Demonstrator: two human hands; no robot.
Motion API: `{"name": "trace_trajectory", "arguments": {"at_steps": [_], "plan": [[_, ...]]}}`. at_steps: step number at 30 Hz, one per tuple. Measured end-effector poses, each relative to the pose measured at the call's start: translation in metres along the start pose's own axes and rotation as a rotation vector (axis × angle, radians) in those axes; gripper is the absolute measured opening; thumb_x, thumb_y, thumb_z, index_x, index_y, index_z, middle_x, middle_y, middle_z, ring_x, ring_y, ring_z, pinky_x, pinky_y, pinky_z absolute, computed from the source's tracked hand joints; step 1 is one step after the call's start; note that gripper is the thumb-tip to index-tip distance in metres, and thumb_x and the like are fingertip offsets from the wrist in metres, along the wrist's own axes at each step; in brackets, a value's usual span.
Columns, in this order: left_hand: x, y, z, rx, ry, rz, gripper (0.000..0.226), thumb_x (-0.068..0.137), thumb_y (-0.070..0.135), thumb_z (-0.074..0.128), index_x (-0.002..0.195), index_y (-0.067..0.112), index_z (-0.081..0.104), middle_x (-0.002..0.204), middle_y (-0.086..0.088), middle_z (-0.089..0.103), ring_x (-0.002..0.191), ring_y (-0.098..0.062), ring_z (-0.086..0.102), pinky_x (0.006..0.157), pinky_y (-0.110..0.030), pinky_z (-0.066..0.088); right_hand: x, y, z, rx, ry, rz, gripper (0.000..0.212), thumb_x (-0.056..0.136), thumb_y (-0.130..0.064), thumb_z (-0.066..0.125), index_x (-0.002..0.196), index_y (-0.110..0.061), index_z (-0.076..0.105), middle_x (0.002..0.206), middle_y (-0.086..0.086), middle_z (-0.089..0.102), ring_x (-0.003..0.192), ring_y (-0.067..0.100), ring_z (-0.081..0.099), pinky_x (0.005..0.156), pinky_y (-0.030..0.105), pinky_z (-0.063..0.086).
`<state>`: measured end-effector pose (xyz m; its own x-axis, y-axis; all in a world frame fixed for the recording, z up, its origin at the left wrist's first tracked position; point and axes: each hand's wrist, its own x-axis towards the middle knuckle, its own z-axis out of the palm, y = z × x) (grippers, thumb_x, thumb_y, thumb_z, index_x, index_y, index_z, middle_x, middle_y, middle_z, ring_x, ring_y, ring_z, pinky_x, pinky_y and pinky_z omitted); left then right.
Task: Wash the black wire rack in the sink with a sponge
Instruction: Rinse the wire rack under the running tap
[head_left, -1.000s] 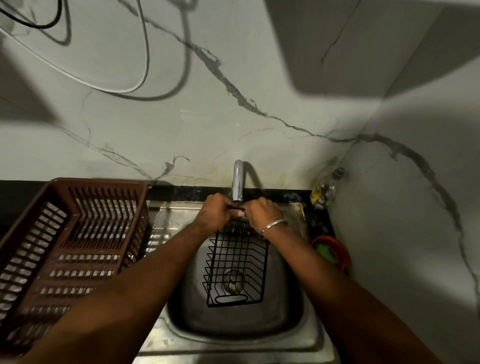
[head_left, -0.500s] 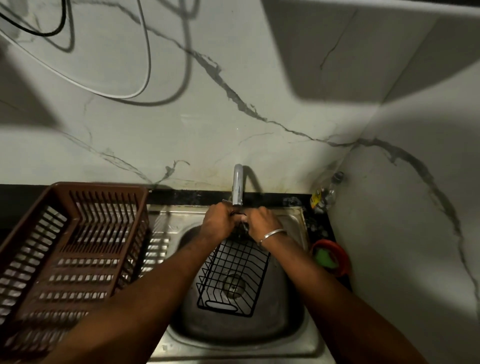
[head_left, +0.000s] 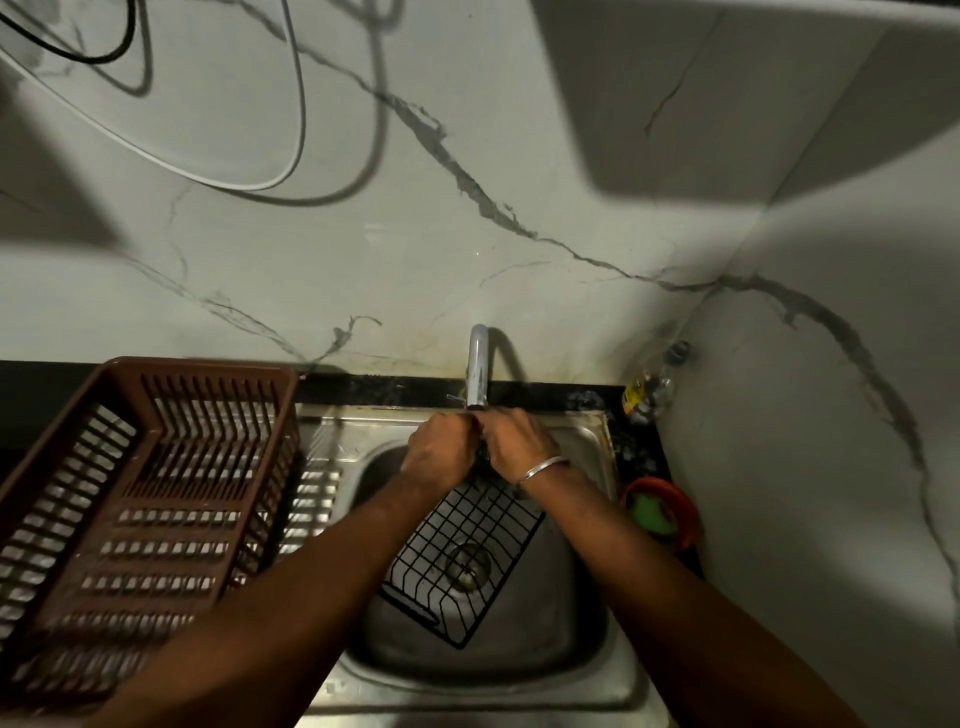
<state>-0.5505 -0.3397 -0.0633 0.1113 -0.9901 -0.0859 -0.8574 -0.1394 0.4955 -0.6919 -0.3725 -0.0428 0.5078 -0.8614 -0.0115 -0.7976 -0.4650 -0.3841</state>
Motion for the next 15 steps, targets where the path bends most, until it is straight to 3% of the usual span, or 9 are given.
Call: {"name": "trace_trajectory", "arguments": {"at_steps": [6,9,15], "plan": [[-0.002,-0.01,0.008,0.049,0.007,0.07,0.021,0.11,0.028,0.057,0.124,0.02,0.07,0.108,-0.006,0.076,0.089,-0.018,0.068,0.087,-0.032,0.057,0.001,0.0,-0.003,0.021,0.015,-0.042,0.054,0.095,-0.007,0.063,0.138,-0.04,0.063,0.111,0.013,0.076,0.098,0.033,0.074,0.082,0.044,0.064],[-0.003,-0.013,0.007,0.073,0.032,0.122,0.025,0.11,0.028,0.055,0.124,0.016,0.071,0.111,-0.011,0.077,0.093,-0.026,0.069,0.082,-0.031,0.048,0.001,-0.002,-0.001,0.021,0.024,-0.05,0.049,0.096,-0.012,0.06,0.137,-0.036,0.065,0.12,0.017,0.074,0.104,0.037,0.072,0.088,0.044,0.062],[-0.005,-0.018,0.009,-0.041,0.06,0.059,0.02,0.105,0.024,0.063,0.116,0.017,0.078,0.103,-0.009,0.078,0.093,-0.028,0.072,0.086,-0.039,0.058,0.009,-0.002,-0.005,-0.021,-0.002,-0.032,0.028,0.098,-0.028,0.064,0.124,-0.032,0.075,0.112,0.009,0.077,0.098,0.029,0.073,0.084,0.037,0.062]]}}
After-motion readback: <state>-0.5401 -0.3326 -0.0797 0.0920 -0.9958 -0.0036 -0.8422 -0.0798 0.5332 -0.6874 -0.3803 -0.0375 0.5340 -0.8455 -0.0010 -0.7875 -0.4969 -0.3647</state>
